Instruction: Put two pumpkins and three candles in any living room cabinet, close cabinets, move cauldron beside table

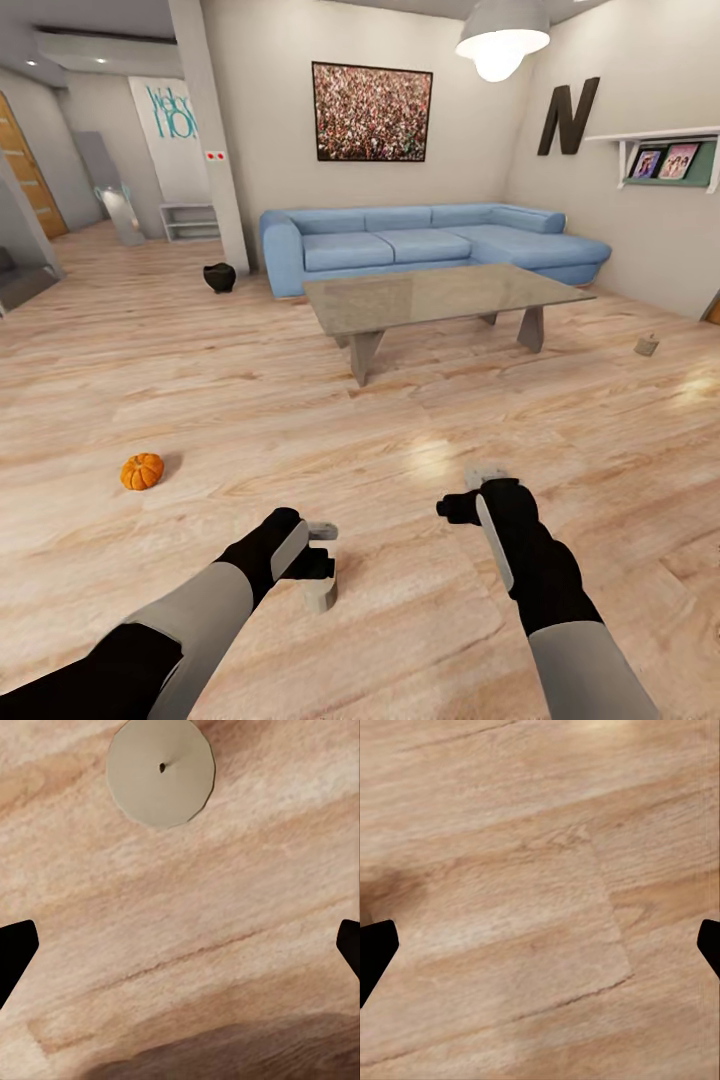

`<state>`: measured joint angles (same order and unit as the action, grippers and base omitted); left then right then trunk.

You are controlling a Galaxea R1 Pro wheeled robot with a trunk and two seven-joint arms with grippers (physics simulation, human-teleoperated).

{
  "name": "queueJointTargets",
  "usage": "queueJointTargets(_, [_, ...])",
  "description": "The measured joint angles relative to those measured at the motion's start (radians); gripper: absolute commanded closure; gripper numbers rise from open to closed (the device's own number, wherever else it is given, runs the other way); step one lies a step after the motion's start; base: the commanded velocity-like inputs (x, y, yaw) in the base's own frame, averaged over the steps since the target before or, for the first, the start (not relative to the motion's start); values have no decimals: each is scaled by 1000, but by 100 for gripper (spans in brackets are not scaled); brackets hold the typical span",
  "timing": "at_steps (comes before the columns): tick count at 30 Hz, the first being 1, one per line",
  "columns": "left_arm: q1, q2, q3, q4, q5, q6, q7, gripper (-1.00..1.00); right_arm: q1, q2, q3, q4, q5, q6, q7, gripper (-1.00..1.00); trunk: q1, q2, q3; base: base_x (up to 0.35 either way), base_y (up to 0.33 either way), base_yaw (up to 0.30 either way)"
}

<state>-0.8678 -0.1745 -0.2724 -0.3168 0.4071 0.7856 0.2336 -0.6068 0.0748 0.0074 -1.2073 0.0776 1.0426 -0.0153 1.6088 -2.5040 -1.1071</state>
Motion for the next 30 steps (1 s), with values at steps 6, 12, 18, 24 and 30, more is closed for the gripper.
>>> queueJointTargets(6, [0, 0, 0, 0, 0, 0, 0, -100, 0, 1, 0, 0, 2, 0, -1, -100, 3, -1, -23, 0, 0, 0])
queueJointTargets(12, [-1, 0, 0, 0, 0, 0, 0, -100, 1, 2, 1, 0, 3, 0, 0, -100, 5, -3, -46, 0, 0, 0])
queueJointTargets(18, [0, 0, 0, 0, 0, 0, 0, -100, 1, 2, 1, 0, 3, 0, 0, -100, 8, -4, -70, 0, 0, 0])
queueJointTargets(24, [-1, 0, 0, 0, 0, 0, 0, -100, 1, 2, 1, 1, 3, 0, 0, -100, 11, -6, -93, 0, 0, 0])
queueJointTargets(30, [-1, 0, 0, 0, 0, -1, -1, -100, 1, 2, 1, 1, 3, 0, 0, -100, 13, -7, -116, 0, 0, 0])
